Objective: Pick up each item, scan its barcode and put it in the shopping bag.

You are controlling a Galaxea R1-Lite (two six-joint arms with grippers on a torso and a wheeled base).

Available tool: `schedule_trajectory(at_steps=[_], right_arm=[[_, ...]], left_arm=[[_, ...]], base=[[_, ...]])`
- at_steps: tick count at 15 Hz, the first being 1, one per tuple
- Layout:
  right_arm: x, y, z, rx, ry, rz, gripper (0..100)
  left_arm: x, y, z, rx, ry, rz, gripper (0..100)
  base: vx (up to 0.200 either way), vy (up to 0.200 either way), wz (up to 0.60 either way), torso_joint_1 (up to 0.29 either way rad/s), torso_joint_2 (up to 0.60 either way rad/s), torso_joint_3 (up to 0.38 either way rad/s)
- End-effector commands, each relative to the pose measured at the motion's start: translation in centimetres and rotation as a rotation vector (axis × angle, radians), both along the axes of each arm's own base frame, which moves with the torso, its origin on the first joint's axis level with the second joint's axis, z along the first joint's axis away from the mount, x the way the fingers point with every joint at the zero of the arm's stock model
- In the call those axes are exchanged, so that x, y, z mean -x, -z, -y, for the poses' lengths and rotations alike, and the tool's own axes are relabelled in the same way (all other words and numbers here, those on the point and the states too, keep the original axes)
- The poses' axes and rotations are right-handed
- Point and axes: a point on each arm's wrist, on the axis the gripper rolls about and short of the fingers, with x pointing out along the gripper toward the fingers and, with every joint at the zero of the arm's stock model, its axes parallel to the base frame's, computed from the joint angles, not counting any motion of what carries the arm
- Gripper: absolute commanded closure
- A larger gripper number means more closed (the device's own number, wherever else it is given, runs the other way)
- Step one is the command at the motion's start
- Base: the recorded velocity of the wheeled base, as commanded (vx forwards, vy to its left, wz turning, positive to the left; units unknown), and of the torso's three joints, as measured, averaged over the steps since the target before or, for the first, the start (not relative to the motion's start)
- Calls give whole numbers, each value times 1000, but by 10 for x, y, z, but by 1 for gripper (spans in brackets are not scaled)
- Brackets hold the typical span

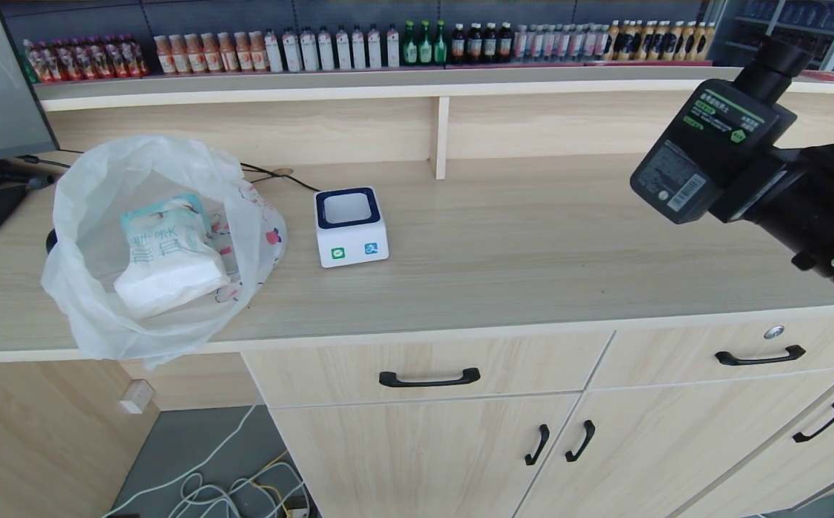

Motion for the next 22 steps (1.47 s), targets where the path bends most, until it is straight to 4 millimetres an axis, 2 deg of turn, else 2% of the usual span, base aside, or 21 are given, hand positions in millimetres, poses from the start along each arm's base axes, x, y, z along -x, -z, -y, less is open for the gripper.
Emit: schedule_trajectory(at_steps=[1,7,9,12,14,16,19,22], right_arm=[[3,3,0,6,-3,-8,100],[6,29,-2,-13,-95,-70,100],[5,32,-10,-59,-153,-88,100],[7,55,-65,-205,-423,-151,100],[12,64,-95,-211,-552,-153,100],[20,68,-105,-212,-643,-191,100],[23,68,-109,-176,-778,-208,100],[21,70,-111,-188,-797,-231,100]], left_arm=[[0,0,0,0,2,0,0],[0,0,0,0,0,0,0],[0,0,0,0,0,0,0],[0,0,0,0,0,0,0],[0,0,0,0,0,0,0],[0,0,0,0,0,0,0],[0,0,0,0,0,0,0],[0,0,0,0,0,0,0]], base=[[0,0,0,0,0,0],[0,0,0,0,0,0],[0,0,0,0,0,0],[0,0,0,0,0,0],[0,0,0,0,0,0],[0,0,0,0,0,0],[0,0,0,0,0,0],[0,0,0,0,0,0]])
